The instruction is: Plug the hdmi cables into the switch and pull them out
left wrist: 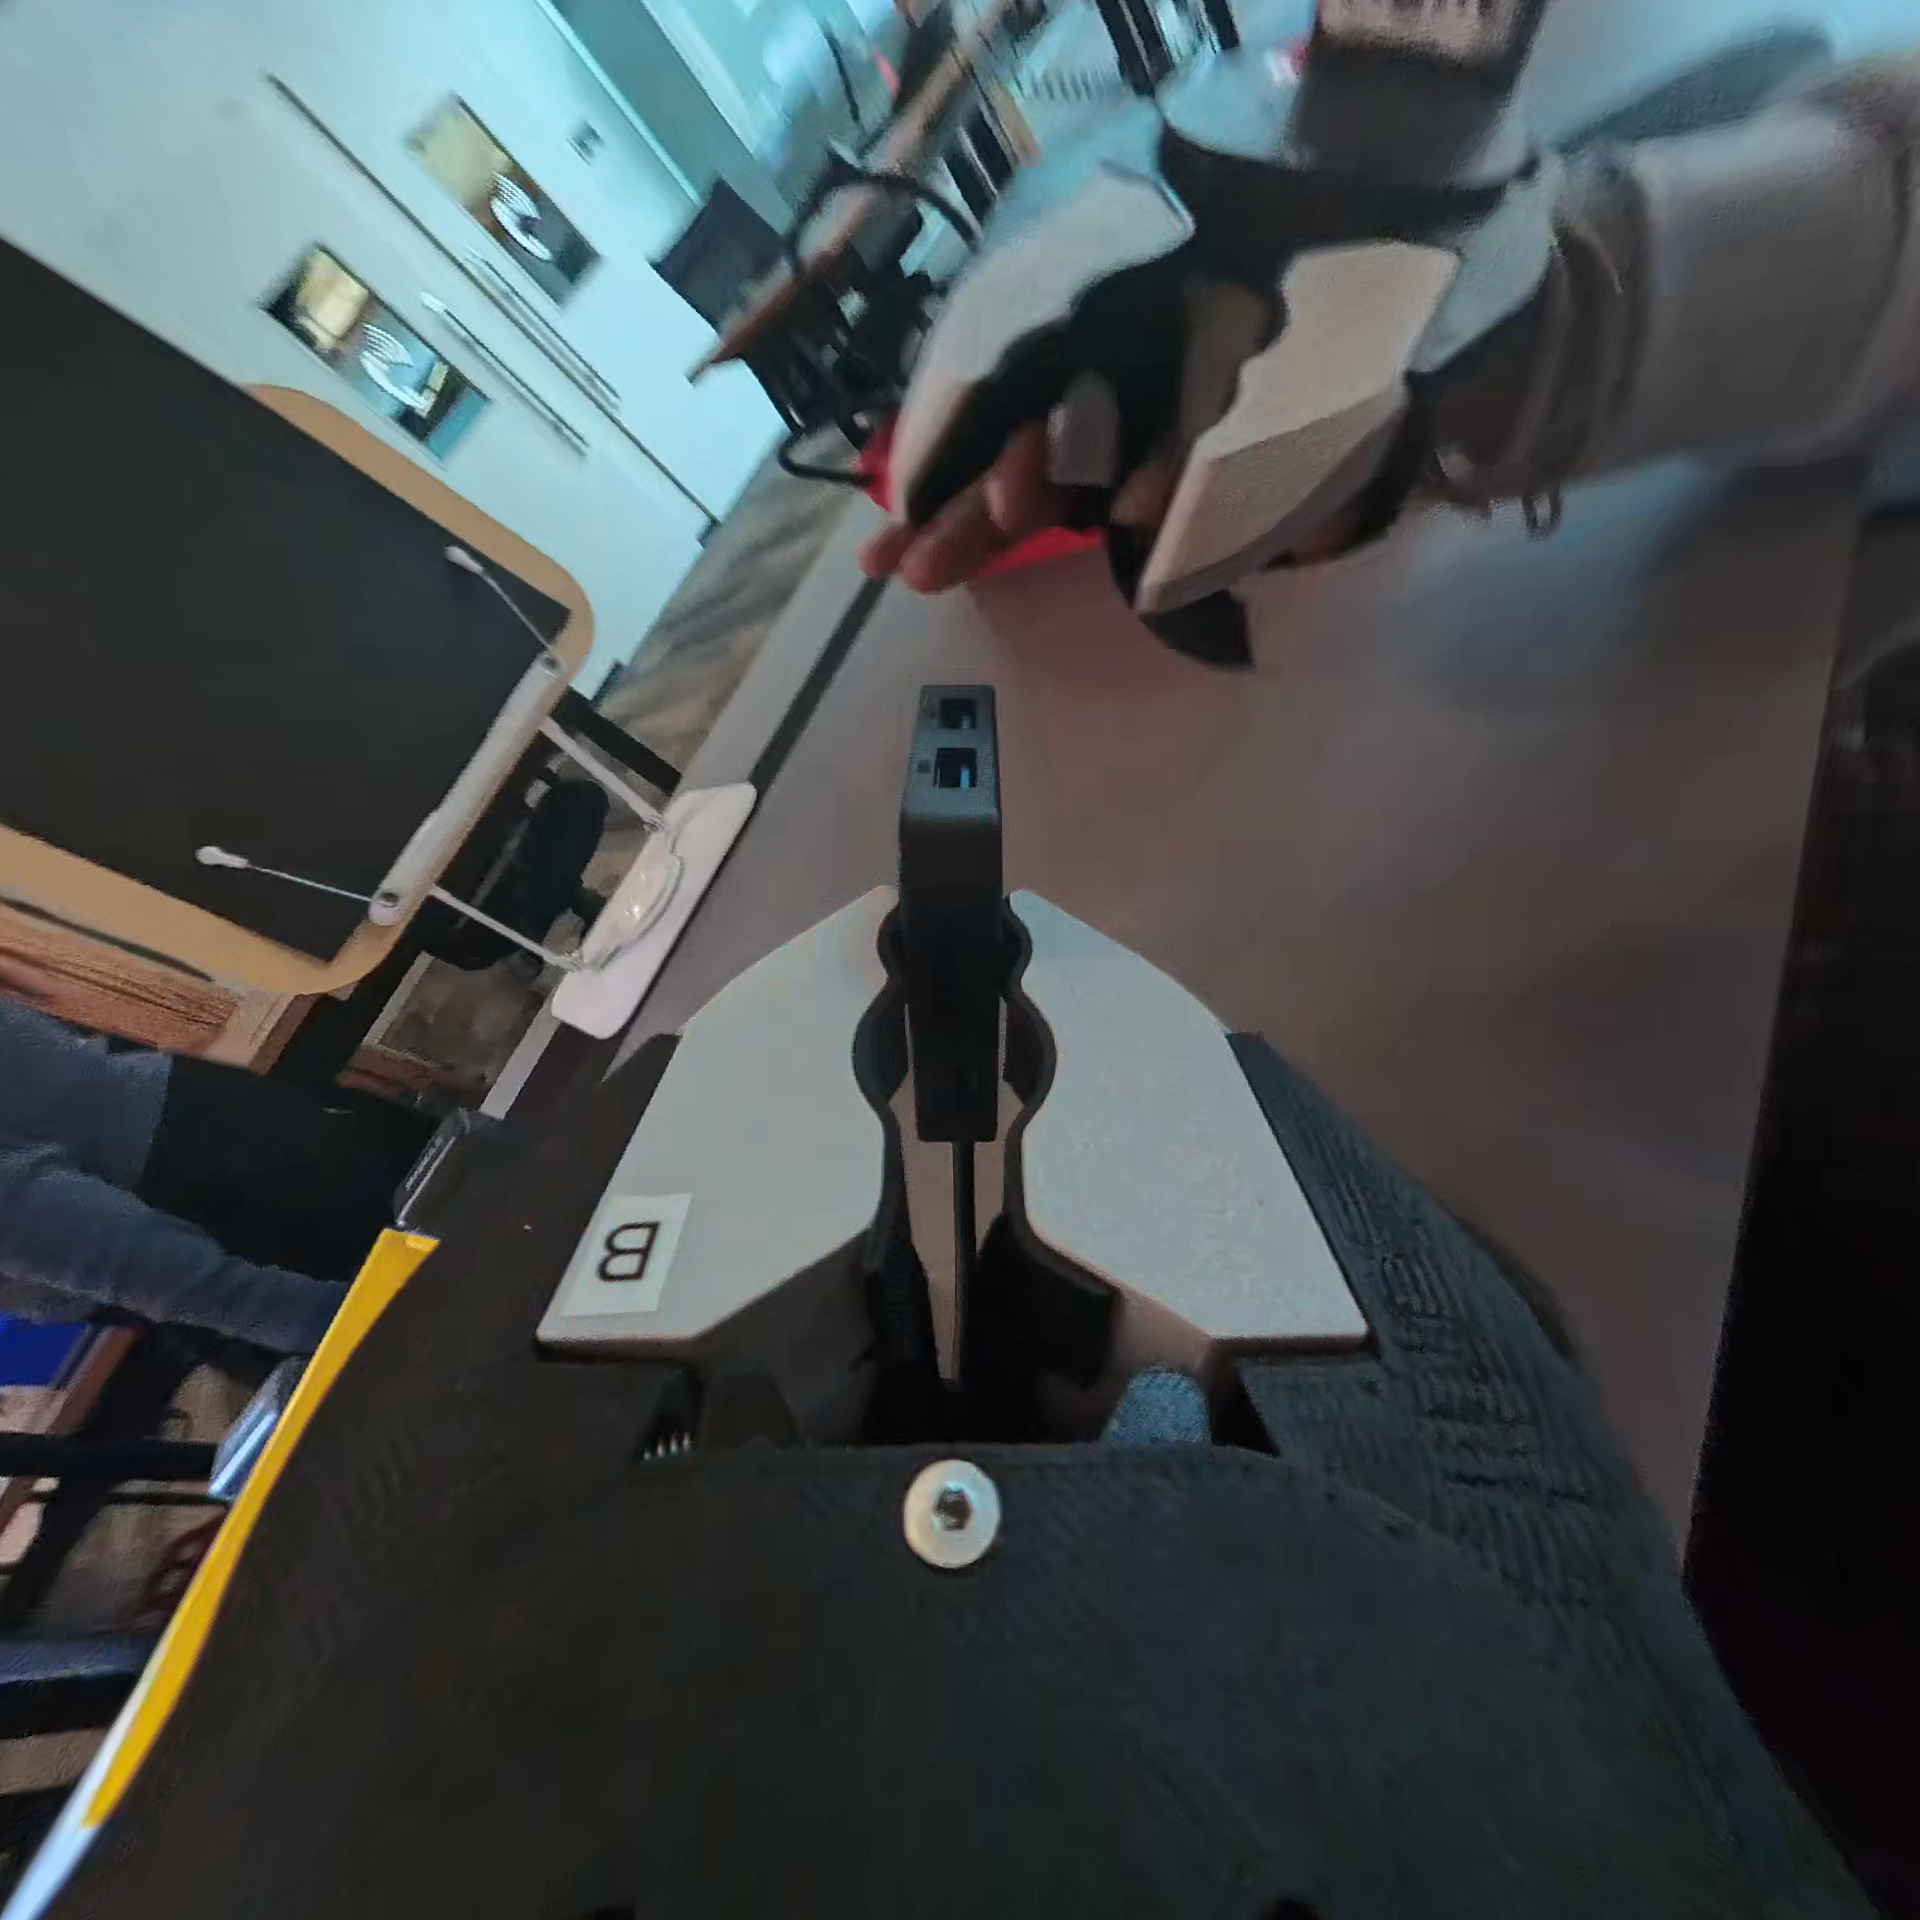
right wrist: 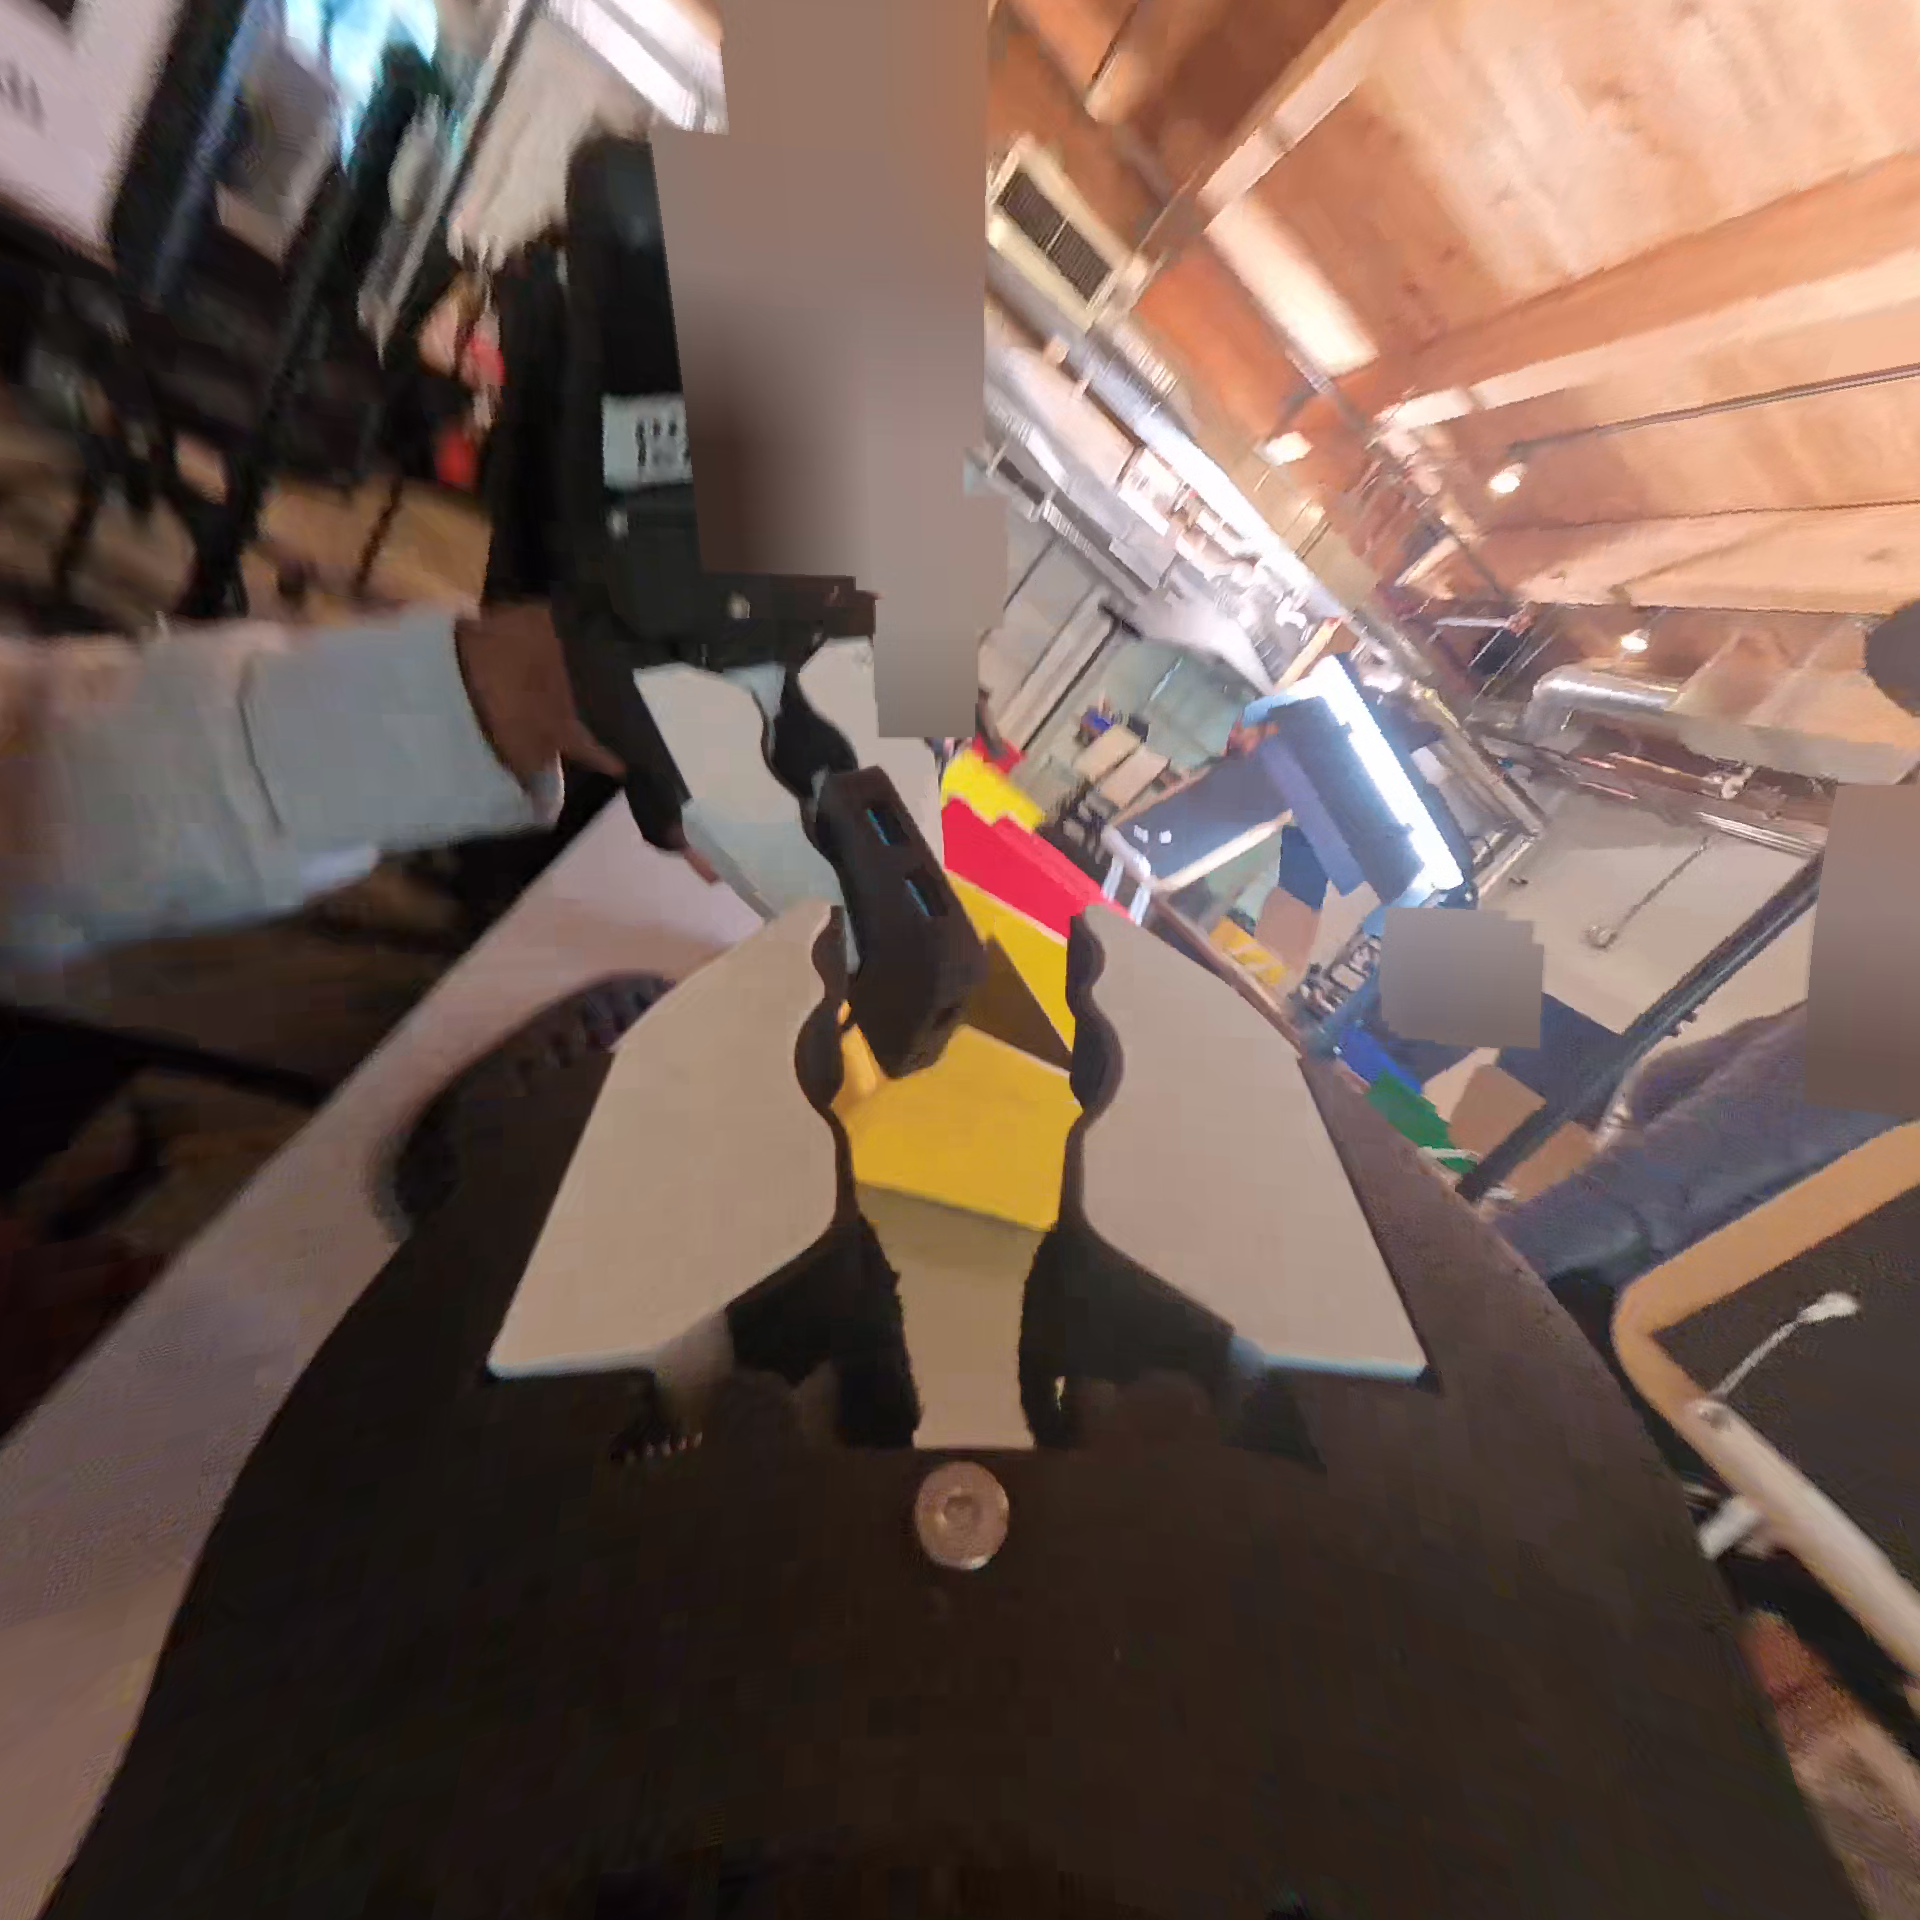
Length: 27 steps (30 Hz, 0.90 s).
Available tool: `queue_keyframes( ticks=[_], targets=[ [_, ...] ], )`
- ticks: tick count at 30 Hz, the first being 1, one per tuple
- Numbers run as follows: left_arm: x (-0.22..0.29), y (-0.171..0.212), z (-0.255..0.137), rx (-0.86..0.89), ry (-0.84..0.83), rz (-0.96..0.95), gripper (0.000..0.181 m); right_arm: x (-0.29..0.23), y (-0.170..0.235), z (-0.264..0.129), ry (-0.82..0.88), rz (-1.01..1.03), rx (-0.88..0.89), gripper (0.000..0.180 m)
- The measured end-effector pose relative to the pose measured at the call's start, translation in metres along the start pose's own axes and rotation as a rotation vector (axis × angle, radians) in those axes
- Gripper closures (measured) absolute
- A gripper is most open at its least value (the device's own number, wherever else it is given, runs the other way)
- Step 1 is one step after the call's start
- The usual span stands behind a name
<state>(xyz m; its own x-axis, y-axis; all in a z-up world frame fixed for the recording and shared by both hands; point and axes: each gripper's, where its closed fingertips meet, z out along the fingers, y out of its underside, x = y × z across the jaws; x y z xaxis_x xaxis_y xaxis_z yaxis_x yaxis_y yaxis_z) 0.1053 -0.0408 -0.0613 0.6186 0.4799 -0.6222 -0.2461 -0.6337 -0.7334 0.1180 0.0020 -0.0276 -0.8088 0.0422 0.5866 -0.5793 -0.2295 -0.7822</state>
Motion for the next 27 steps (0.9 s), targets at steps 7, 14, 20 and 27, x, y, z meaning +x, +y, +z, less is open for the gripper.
queue_keyframes(
  ticks=[7, 14, 20, 27],
  targets=[
    [0.027, 0.008, 0.015, -0.109, 0.100, 0.148, 0.160, -0.029, 0.041, 0.014, -0.278, -0.317, -0.446, 0.163],
    [-0.035, -0.046, -0.019, 0.306, -0.300, -0.008, 0.141, 0.015, 0.015, 0.008, -0.014, -0.207, -0.189, 0.166],
    [-0.022, -0.077, -0.039, 0.751, 0.102, -0.524, 0.143, 0.052, -0.026, -0.018, 0.102, 0.272, 0.285, 0.166],
    [-0.013, -0.069, -0.009, 0.800, 0.144, -0.541, 0.165, 0.012, -0.017, 0.003, -0.116, 0.526, 0.338, 0.165]
  ],
)
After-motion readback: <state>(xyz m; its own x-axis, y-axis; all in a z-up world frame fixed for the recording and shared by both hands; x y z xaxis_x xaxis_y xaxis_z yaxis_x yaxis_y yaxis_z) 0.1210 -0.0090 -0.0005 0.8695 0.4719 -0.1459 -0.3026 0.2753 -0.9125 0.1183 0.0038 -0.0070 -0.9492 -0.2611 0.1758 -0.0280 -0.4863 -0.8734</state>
